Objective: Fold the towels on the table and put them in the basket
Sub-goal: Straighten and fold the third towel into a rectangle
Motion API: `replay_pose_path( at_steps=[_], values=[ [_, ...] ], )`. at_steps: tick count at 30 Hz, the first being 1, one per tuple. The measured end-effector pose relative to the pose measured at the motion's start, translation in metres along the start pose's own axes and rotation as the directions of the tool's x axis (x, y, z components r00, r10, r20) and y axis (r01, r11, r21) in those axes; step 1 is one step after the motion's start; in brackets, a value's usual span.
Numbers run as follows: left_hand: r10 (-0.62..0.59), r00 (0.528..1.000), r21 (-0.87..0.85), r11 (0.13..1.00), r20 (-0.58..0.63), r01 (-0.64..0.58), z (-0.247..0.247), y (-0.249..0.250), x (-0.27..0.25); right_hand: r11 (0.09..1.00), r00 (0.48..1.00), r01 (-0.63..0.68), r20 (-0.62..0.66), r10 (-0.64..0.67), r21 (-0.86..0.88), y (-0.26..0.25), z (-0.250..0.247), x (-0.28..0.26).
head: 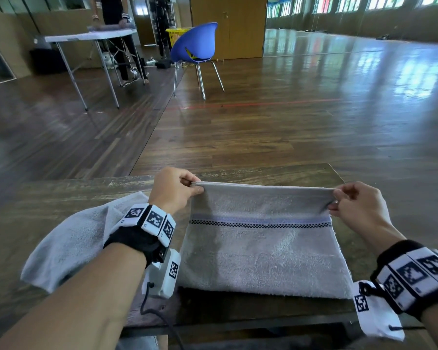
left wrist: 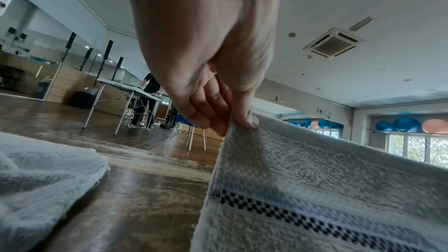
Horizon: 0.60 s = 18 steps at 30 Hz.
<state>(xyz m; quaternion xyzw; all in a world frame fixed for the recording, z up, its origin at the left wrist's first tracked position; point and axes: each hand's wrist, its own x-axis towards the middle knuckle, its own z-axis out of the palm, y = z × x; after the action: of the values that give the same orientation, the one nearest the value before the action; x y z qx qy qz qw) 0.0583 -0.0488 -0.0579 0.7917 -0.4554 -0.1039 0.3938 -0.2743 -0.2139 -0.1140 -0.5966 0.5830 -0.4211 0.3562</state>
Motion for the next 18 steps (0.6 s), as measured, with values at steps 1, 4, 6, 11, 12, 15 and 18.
replay_pose_path(
  at_steps=[1, 4, 6, 11, 12, 15, 18],
  values=[
    [-0.004, 1.0, -0.005, 1.0, 0.002, 0.004, 0.0, -0.001, 0.0, 1.0, 1.0, 0.011, -0.007, -0.011, -0.022, -0.002, -0.001, -0.001],
    [-0.02, 1.0, -0.066, 0.998, 0.002, 0.021, 0.0, -0.001, 0.0, 0.999, 0.999, 0.032, -0.023, -0.033, -0.038, -0.006, -0.004, -0.006],
    [-0.015, 1.0, -0.102, 0.995, -0.01, 0.014, -0.001, 0.0, -0.002, 0.999, 0.999, 0.04, -0.027, -0.04, -0.023, -0.009, -0.004, -0.008],
    [0.034, 0.998, -0.116, 0.992, -0.057, -0.041, -0.006, 0.004, -0.008, 0.998, 0.997, 0.06, -0.04, -0.06, 0.014, -0.011, -0.008, -0.011],
    [0.041, 0.997, -0.12, 0.992, -0.066, -0.049, -0.007, 0.004, -0.01, 0.998, 0.997, 0.065, -0.035, -0.064, 0.026, -0.01, -0.01, -0.011],
    [0.046, 0.997, -0.159, 0.986, -0.056, -0.054, -0.012, 0.004, -0.018, 0.995, 0.997, 0.072, -0.003, -0.072, 0.063, -0.007, -0.014, -0.012],
    [0.016, 1.0, -0.179, 0.984, -0.011, -0.018, -0.018, 0.004, -0.026, 0.99, 0.995, 0.092, 0.03, -0.095, 0.106, -0.008, -0.017, -0.016]
  ],
)
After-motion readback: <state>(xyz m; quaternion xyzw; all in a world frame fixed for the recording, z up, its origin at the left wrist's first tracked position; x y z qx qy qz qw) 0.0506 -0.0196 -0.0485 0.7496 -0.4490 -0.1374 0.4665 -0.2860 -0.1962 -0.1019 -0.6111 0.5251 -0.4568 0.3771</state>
